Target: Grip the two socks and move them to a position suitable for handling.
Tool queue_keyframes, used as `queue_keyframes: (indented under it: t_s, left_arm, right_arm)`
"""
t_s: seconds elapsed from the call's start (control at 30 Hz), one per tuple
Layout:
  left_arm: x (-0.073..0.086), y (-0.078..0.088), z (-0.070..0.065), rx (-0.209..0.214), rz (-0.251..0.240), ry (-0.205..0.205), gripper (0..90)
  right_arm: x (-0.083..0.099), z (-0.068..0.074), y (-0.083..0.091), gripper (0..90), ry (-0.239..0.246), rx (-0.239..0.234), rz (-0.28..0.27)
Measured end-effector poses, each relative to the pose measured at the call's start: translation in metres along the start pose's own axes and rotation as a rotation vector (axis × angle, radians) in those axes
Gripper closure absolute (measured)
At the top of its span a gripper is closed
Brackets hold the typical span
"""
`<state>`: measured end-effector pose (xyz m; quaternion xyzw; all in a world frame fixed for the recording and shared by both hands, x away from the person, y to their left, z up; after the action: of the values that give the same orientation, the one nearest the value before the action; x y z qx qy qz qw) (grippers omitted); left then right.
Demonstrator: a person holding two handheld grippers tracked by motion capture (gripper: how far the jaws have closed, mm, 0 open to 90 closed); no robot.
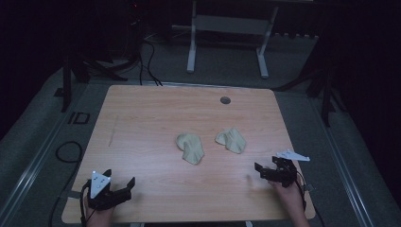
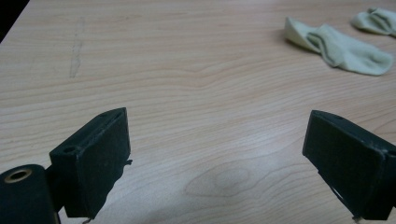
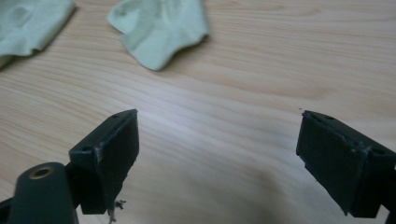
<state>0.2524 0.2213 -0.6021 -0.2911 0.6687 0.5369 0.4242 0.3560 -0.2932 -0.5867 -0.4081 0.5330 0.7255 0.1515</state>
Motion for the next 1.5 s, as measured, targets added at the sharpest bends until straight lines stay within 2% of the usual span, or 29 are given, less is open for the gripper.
queue_keyframes:
  t_s: [0.13, 0.23, 0.47, 0.6, 0.77, 0.83, 0.87, 0.93, 1.03, 1.13, 1.17, 1.27, 1.3, 1.37, 1.4, 1.5]
  left_arm:
    - [0.001, -0.001, -0.002, 0.007, 0.008, -0.004, 7.4]
    - [0.000, -0.001, -0.004, 0.011, 0.008, -0.011, 7.4]
    - [0.002, -0.005, -0.011, 0.030, 0.032, -0.034, 7.5]
    - [0.002, -0.005, -0.011, 0.035, 0.026, -0.031, 7.4]
    - [0.002, -0.004, -0.010, 0.038, 0.030, -0.029, 7.5]
    - [0.002, -0.005, -0.010, 0.041, 0.032, -0.031, 7.5]
    - [0.002, -0.005, -0.010, 0.041, 0.032, -0.031, 7.4]
    - [0.002, -0.005, -0.011, 0.045, 0.033, -0.034, 7.5]
    - [0.003, -0.005, -0.011, 0.046, 0.034, -0.034, 7.5]
    - [0.003, -0.005, -0.011, 0.050, 0.037, -0.031, 7.5]
    - [0.003, -0.004, -0.011, 0.053, 0.037, -0.030, 7.5]
    - [0.002, -0.004, -0.013, 0.057, 0.033, -0.028, 7.5]
    - [0.002, -0.004, -0.014, 0.059, 0.032, -0.030, 7.5]
    - [0.002, -0.004, -0.015, 0.062, 0.034, -0.032, 7.4]
    - [0.002, -0.004, -0.016, 0.064, 0.037, -0.035, 7.5]
    - [0.002, -0.004, -0.016, 0.063, 0.038, -0.036, 7.5]
  right_arm:
    - [-0.013, 0.009, -0.012, 13.1, 0.017, -0.018, -0.001]
    - [-0.021, 0.013, -0.025, 14.1, -0.002, -0.047, 0.019]
    - [-0.037, 0.018, -0.047, 22.3, 0.008, -0.030, 0.045]
    - [-0.051, 0.025, -0.059, 25.8, 0.037, -0.016, 0.049]
    - [-0.068, 0.033, -0.075, 29.5, 0.023, -0.033, 0.056]
    - [-0.075, 0.038, -0.084, 30.0, 0.043, -0.021, 0.061]
    - [-0.075, 0.038, -0.084, 30.0, 0.043, -0.021, 0.061]
    - [-0.084, 0.045, -0.096, 30.0, 0.057, -0.011, 0.065]
    - [-0.090, 0.048, -0.106, 30.0, 0.061, 0.001, 0.062]
    - [-0.090, 0.050, -0.117, 30.0, 0.086, 0.035, 0.085]
    - [-0.090, 0.050, -0.122, 29.9, 0.096, 0.065, 0.096]
    - [-0.084, 0.050, -0.130, 28.6, 0.095, 0.082, 0.120]
    - [-0.082, 0.051, -0.132, 29.4, 0.103, 0.094, 0.109]
    - [-0.082, 0.052, -0.131, 32.3, 0.104, 0.099, 0.097]
    - [-0.082, 0.053, -0.131, 36.7, 0.106, 0.097, 0.097]
    - [-0.081, 0.057, -0.128, 57.2, 0.126, 0.094, 0.098]
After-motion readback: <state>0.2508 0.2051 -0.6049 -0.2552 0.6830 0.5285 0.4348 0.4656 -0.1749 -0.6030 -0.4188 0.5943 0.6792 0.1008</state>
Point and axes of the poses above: each handheld gripper's, and its own axes: y roughly backward along the jaws, x roughly out of its underside, z roughly to its left, the point moved 6 cm from there along -y, roughly forward along the jaws, and after that the axes turned 2 degrees about z, right-handed, at the moved point
